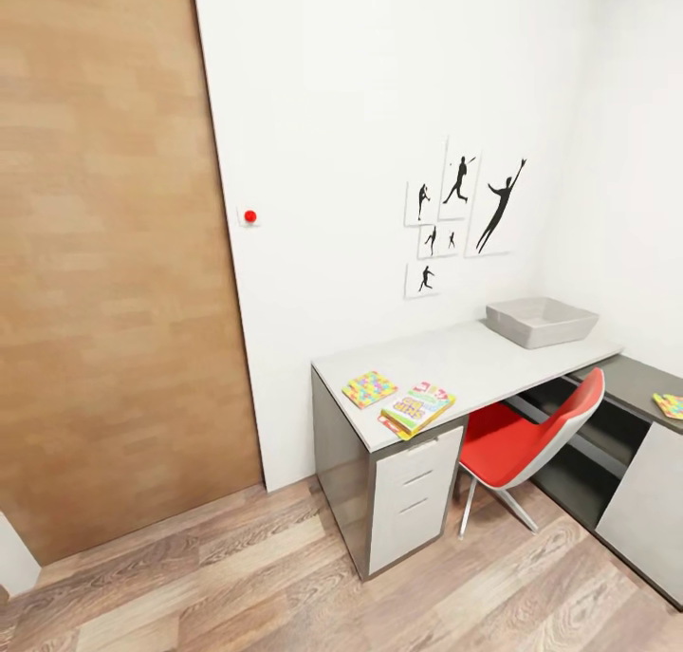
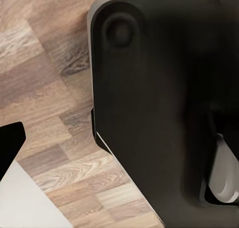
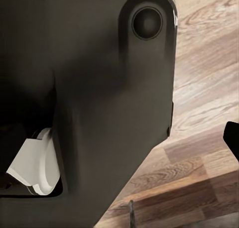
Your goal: Put all the toys in the child's room - the three board games (two on the bed and one on the table), the two jigsaw puzzles on the table, and the tennis ball on the table - inside the toy box on the table in the child's room.
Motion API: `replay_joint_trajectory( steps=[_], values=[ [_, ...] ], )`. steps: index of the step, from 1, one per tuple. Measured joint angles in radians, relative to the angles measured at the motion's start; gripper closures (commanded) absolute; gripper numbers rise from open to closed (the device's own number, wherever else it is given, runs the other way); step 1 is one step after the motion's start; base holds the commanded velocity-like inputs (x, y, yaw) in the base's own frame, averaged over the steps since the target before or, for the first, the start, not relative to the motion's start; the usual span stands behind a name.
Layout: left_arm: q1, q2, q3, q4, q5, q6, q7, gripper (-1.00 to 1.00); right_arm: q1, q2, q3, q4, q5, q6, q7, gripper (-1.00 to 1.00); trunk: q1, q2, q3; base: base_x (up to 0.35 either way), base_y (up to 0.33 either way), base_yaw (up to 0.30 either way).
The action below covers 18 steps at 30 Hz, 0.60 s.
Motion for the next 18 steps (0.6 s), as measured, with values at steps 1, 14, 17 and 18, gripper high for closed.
replay_joint_trajectory(
  steps=[1, 14, 17, 18],
  values=[
    [0.0, 0.0, 0.0, 0.0, 0.0, 0.0, 0.0, -1.0, 0.0, 0.0, 0.0, 0.0, 0.0, 0.0, 0.0, -1.0, -0.004, 0.007, 0.003, 0.0, 0.0, 0.0],
    [0.0, 0.001, 0.0, 0.0, 0.0, 0.0, 0.0, -1.0, 0.0, -0.004, -0.001, 0.0, -0.001, 0.001, 0.0, -1.0, -0.054, 0.098, 0.044, 0.0, 0.0, -0.165],
    [0.0, 0.001, 0.0, 0.0, 0.0, 0.0, 0.0, -1.0, 0.0, -0.006, -0.001, 0.0, -0.001, 0.001, 0.0, -1.0, -0.065, 0.119, 0.053, 0.0, 0.0, -0.269],
    [0.0, 0.001, 0.0, 0.0, 0.0, 0.0, 0.0, -1.0, 0.0, -0.007, -0.001, 0.0, -0.002, 0.001, 0.0, -1.0, -0.069, 0.126, 0.057, 0.0, 0.0, -0.273]
  ],
)
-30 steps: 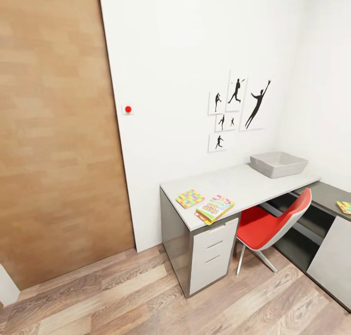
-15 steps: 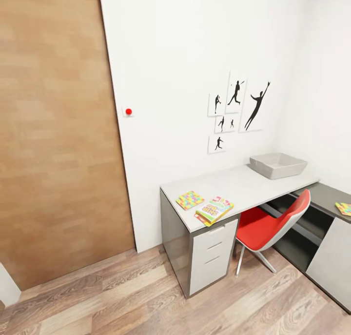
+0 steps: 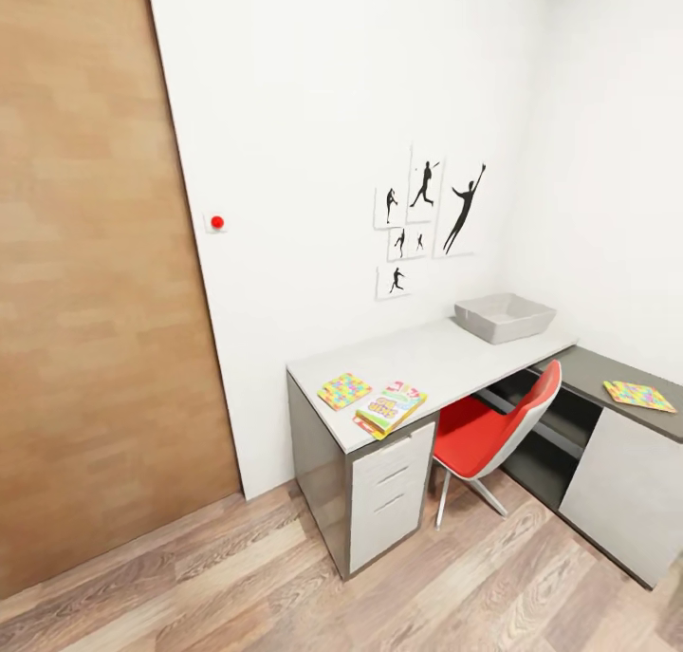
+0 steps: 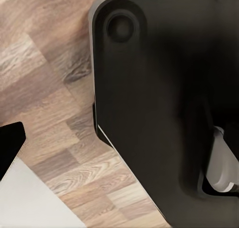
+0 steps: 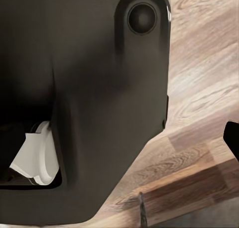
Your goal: Put all the toys in the child's room - the three board games (two on the bed and one on the table), the two jigsaw puzzles on the table, and the tennis ball on the table - inside the toy box on the table in the child's room.
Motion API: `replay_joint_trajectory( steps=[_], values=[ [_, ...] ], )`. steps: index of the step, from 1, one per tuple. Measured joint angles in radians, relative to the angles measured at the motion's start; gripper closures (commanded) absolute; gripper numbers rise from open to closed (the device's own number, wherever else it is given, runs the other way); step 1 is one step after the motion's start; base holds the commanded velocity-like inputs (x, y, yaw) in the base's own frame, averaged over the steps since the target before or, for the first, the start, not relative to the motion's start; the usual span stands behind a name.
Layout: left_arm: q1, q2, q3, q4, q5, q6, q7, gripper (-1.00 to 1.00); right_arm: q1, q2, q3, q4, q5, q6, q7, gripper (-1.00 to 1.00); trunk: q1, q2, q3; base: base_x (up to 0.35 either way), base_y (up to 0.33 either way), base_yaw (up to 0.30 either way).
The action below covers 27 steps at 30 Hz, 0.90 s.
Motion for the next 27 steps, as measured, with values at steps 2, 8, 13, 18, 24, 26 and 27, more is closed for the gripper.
replay_joint_trajectory(
  steps=[2, 8, 13, 18, 24, 26, 27],
  values=[
    [0.0, 0.0, 0.0, 0.0, 0.0, 0.0, 0.0, -1.0, 0.0, -0.001, 0.0, 0.0, 0.0, 0.0, 0.0, -1.0, -0.008, 0.014, 0.006, 0.0, 0.0, -0.275],
    [0.0, 0.0, 0.0, -0.003, -0.001, 0.0, 0.0, -1.0, 0.0, -0.002, 0.0, 0.0, -0.002, 0.001, 0.0, -1.0, -0.031, 0.056, 0.025, 0.0, 0.0, -0.278],
    [0.0, 0.0, 0.0, -0.009, -0.001, 0.0, 0.0, -1.0, 0.0, -0.002, 0.0, 0.0, -0.003, 0.0, 0.0, -1.0, -0.05, 0.091, 0.041, 0.0, 0.0, -0.279],
    [0.0, 0.0, -0.001, -0.011, -0.001, 0.0, -0.001, -1.0, 0.0, -0.003, 0.0, 0.0, -0.003, 0.0, 0.0, -1.0, -0.069, 0.126, 0.057, 0.0, 0.0, -0.28],
    [0.0, -0.001, -0.002, -0.015, -0.001, 0.0, -0.001, -1.0, 0.0, -0.005, -0.001, 0.0, -0.003, 0.0, 0.0, -1.0, -0.092, 0.168, 0.076, 0.0, 0.0, -0.28],
    [0.0, -0.001, -0.01, -0.019, -0.002, 0.0, -0.001, -1.0, 0.0, -0.006, -0.006, 0.0, -0.006, 0.0, 0.0, -1.0, -0.1, 0.182, 0.082, 0.0, 0.0, -0.28],
    [0.0, -0.001, -0.018, -0.025, -0.002, 0.001, -0.001, -1.0, 0.0, -0.006, -0.013, 0.0, -0.01, 0.0, 0.0, -1.0, -0.104, 0.189, 0.085, 0.0, 0.0, -0.28]
  ],
)
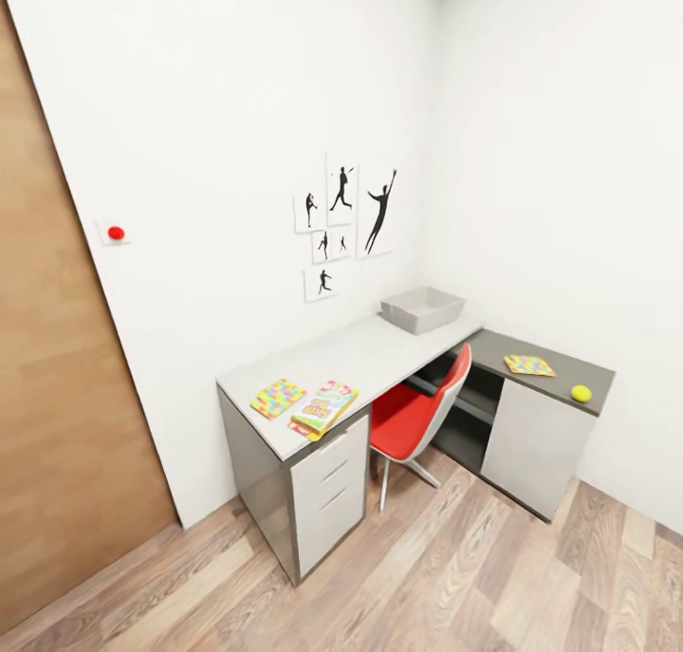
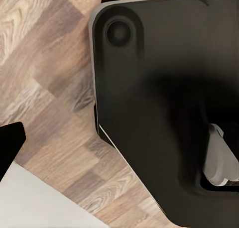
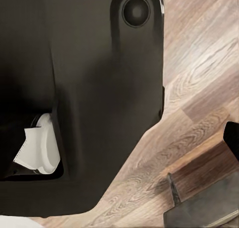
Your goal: Put all the toys in the child's room - the three board games (two on the bed and one on the table), the two jigsaw puzzles on the table, and the tennis ball on the table - inside the toy box on the table in the child's room.
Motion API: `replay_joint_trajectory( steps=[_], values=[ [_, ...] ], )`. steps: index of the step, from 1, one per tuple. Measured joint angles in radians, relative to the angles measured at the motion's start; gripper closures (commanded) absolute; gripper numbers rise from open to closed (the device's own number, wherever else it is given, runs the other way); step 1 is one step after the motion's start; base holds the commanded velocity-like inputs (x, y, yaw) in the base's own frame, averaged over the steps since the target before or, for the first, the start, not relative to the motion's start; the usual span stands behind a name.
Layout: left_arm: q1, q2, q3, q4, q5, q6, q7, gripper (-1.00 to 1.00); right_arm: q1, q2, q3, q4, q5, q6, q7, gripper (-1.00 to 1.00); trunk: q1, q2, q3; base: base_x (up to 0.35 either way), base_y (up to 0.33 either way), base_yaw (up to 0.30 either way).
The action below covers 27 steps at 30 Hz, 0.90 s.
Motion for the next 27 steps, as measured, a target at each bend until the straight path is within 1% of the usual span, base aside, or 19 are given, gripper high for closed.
replay_joint_trajectory(
  steps=[4, 5, 6, 11, 19, 27],
  values=[
    [0.0, 0.0, -0.028, -0.021, 0.001, 0.004, 0.0, -1.0, 0.0, -0.001, -0.023, 0.0, -0.007, 0.001, 0.002, -1.0, -0.015, 0.028, 0.013, 0.0, 0.0, -0.28],
    [0.0, 0.0, -0.029, -0.021, 0.001, 0.004, 0.0, -1.0, 0.0, -0.001, -0.023, 0.0, -0.007, 0.001, 0.002, -1.0, -0.019, 0.035, 0.016, 0.0, 0.0, -0.28],
    [0.0, 0.0, -0.04, -0.029, 0.001, 0.005, 0.0, -1.0, -0.001, -0.001, -0.031, 0.0, -0.008, 0.001, 0.002, -1.0, -0.023, 0.042, 0.019, 0.0, 0.0, -0.28],
    [-0.001, 0.0, -0.058, -0.041, 0.001, 0.007, 0.0, -1.0, 0.0, -0.003, -0.045, 0.0, -0.01, 0.001, 0.003, -1.0, -0.042, 0.076, 0.033, 0.0, 0.0, -0.28],
    [-0.001, 0.001, -0.066, -0.058, 0.001, 0.006, 0.0, -1.0, 0.0, -0.004, -0.049, 0.0, -0.011, 0.0, 0.0, -1.0, -0.042, 0.076, 0.033, 0.0, 0.0, -0.252],
    [-0.001, 0.001, -0.069, -0.063, 0.0, 0.004, 0.0, -1.0, 0.0, -0.001, -0.049, 0.0, -0.011, 0.0, 0.0, -1.0, -0.042, 0.076, 0.033, 0.0, 0.0, -0.068]
  ],
)
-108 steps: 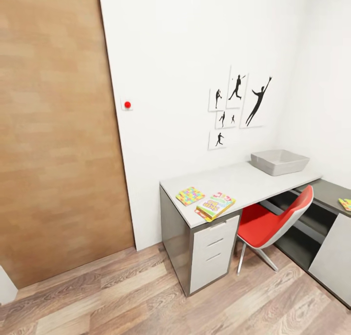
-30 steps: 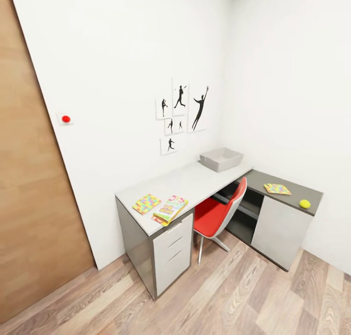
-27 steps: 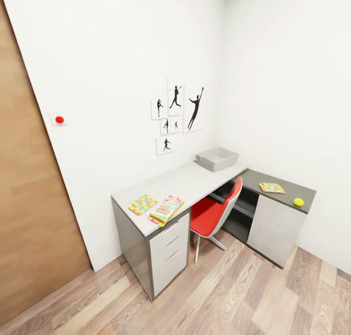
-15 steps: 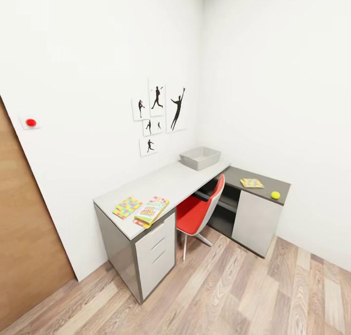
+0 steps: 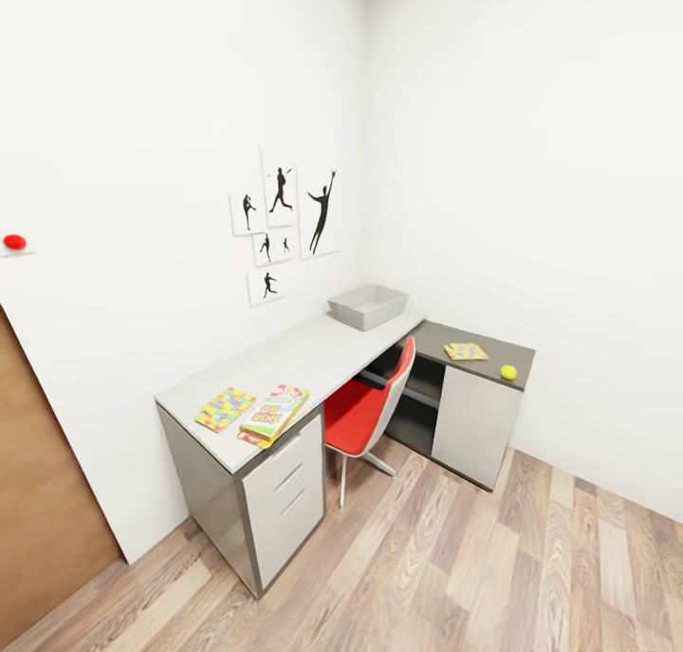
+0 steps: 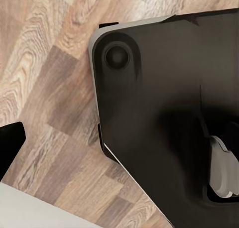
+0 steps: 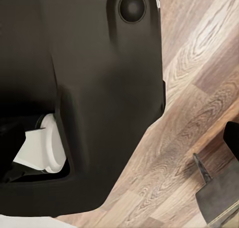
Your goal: Put all the toys in the child's room - the three board games (two on the bed and one on the table), the two jigsaw puzzles on the table, and the tennis ball on the table - inside the toy box on the table in the child's room.
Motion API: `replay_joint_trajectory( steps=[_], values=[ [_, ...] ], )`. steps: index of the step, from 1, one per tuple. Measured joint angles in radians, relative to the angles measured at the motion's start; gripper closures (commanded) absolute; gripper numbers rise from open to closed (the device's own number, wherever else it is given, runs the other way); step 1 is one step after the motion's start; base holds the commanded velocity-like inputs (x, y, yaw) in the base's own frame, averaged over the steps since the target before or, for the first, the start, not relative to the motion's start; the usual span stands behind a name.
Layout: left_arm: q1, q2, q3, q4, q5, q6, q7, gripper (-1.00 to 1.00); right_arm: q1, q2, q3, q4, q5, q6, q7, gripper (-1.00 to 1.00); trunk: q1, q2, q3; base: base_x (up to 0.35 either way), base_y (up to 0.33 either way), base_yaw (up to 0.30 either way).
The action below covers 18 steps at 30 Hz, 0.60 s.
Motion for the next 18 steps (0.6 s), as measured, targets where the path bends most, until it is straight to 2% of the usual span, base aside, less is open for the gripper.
replay_joint_trajectory(
  steps=[18],
  values=[
    [0.0, 0.0, -0.001, -0.001, 0.0, -0.001, 0.0, -1.0, 0.0, 0.001, -0.002, 0.0, 0.0, 0.0, 0.0, -1.0, 0.0, 0.0, 0.0, 0.0, 0.0, -0.02]
  ],
)
